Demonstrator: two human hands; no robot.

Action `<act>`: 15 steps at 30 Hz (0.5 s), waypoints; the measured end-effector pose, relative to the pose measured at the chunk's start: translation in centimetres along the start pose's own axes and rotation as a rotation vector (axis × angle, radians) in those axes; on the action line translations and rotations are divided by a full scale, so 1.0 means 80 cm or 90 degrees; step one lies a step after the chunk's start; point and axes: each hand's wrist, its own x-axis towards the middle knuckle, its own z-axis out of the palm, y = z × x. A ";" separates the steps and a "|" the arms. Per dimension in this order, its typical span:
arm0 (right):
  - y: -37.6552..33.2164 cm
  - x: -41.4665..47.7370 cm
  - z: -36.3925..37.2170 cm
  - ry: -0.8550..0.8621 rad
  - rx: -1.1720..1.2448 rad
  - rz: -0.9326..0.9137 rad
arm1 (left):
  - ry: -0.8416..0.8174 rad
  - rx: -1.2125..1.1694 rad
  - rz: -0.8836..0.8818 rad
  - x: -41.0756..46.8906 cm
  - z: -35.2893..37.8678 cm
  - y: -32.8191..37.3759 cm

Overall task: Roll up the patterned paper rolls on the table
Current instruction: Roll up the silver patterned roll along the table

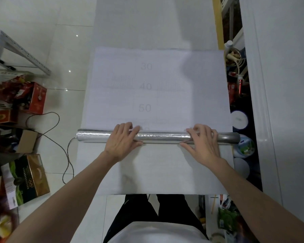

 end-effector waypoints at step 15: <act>-0.006 0.005 -0.003 -0.009 -0.002 0.014 | -0.047 -0.030 -0.024 0.013 -0.012 -0.002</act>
